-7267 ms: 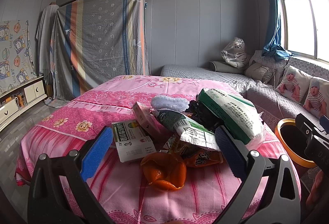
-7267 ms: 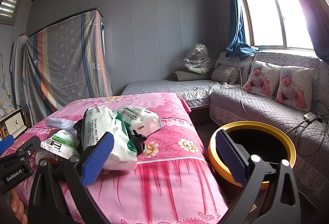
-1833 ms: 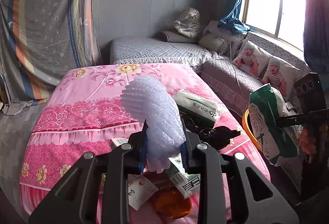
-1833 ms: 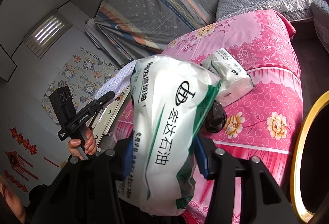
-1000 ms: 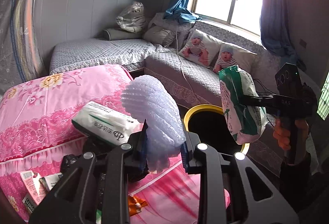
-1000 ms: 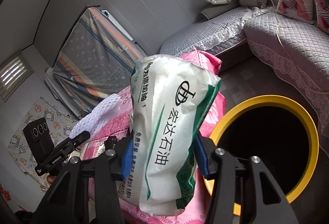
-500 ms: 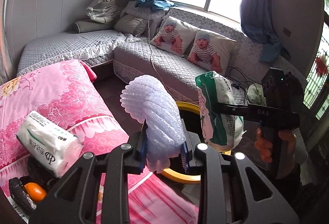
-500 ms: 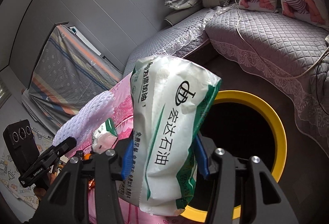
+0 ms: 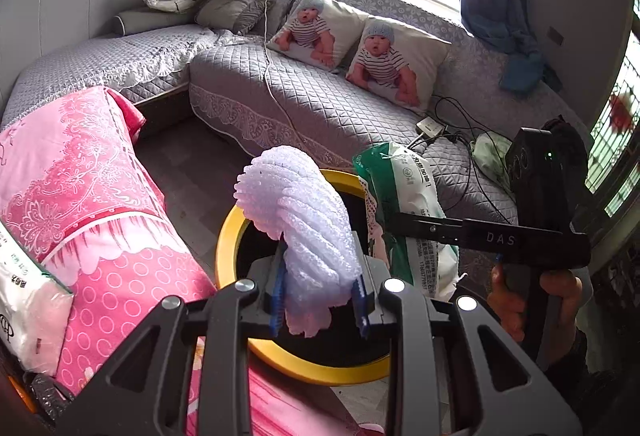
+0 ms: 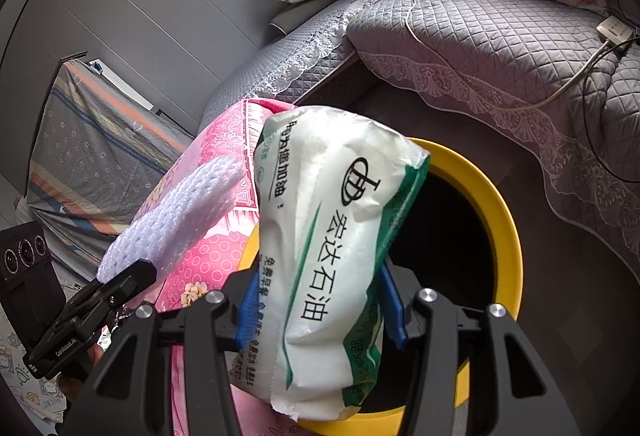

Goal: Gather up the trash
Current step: 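Carry sponge and bag over the yellow bin and open both grippers, then move both tools back to the trash pile on the bed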

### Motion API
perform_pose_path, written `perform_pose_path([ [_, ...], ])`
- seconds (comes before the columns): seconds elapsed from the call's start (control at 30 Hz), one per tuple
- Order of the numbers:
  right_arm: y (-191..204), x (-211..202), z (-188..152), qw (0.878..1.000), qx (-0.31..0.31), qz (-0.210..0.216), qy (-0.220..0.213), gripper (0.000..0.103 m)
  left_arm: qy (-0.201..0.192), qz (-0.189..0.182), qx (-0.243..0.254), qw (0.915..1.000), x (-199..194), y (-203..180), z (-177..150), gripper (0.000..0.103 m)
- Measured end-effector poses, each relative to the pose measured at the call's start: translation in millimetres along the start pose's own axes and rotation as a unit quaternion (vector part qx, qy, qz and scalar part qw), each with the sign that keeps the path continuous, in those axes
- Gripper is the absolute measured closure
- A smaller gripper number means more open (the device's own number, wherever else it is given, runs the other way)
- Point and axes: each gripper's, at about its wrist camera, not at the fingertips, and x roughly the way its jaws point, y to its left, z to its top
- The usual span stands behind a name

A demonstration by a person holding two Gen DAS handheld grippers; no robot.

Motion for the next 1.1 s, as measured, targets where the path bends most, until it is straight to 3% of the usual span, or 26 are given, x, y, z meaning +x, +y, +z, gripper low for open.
perform_pose_path([
  [0.17,-1.2,0.6,0.3,1.0,0.001,-0.007,0.002,0.051,0.007,0.0,-0.004,1.0,10.4,-3.4,1.0,0.075],
  [0.23,-1.8,-1.3,-0.1,1.0,0.008,-0.015,0.0,0.044,0.001,0.011,-0.008,0.9999,11.5,-2.8,1.2,0.062],
  [0.3,-6.4,-5.2,0.3,0.999,0.019,-0.029,-0.009,0.03,-0.009,0.018,-0.021,0.9996,9.1,1.3,1.5,0.028],
  [0.5,-21.9,-24.4,2.7,0.998,0.051,-0.029,-0.033,0.027,-0.03,0.023,-0.07,0.9968,-1.1,21.4,-1.8,0.011],
  [0.77,-18.8,-37.5,2.5,0.997,0.052,-0.027,-0.049,0.027,-0.082,0.063,-0.079,0.9915,-33.5,28.0,-2.2,0.008],
  [0.9,0.6,-34.2,0.3,0.998,0.03,-0.016,-0.044,0.027,-0.113,0.078,-0.067,0.9883,-66.0,26.8,-1.8,0.008],
  [1.1,43.4,-21.2,-4.6,0.999,-0.02,-0.003,-0.027,0.027,-0.125,0.092,-0.068,0.9855,-122.7,41.9,-17.9,0.008],
])
